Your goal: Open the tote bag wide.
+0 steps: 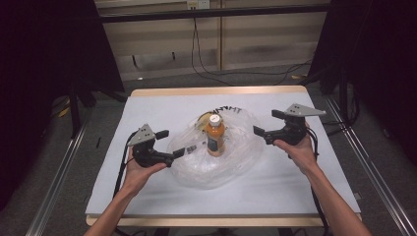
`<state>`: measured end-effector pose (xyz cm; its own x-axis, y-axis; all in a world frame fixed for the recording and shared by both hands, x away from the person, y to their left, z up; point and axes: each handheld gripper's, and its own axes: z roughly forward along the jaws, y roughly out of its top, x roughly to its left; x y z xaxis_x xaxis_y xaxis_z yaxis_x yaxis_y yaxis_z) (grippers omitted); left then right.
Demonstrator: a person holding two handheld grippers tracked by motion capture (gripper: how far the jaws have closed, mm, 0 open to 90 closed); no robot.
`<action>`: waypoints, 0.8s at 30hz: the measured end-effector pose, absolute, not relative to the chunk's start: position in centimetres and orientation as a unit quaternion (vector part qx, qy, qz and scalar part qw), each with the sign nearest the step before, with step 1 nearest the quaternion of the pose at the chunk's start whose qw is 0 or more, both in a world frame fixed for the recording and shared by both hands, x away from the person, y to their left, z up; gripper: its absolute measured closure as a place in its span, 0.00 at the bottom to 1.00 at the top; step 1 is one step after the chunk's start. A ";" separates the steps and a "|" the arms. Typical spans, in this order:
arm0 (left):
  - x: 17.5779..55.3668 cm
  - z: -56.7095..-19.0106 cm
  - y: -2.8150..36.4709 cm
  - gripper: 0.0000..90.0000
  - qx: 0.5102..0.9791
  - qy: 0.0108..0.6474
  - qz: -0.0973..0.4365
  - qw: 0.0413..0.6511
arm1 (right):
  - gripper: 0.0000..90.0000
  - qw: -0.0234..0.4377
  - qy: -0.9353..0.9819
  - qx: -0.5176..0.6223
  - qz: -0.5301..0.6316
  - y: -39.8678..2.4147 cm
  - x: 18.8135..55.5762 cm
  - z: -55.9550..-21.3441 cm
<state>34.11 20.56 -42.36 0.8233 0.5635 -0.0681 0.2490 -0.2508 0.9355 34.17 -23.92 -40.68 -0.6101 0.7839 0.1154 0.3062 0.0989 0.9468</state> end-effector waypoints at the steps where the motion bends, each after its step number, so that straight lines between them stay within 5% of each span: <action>1: 33.9 -42.3 21.0 0.04 0.779 0.260 0.151 0.550 | 0.00 0.220 0.704 0.386 0.554 -24.2 33.7 -40.7; 24: 28.1 -44.6 27.4 0.02 0.743 0.315 0.200 0.555 | 0.05 0.240 0.667 0.414 0.571 -28.9 22.4 -43.1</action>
<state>28.07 27.36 -44.62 0.7215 0.6904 -0.0527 0.2460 -0.1844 0.9516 22.36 -28.85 -43.07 -0.5417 0.8263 0.1544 0.2788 0.0033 0.9603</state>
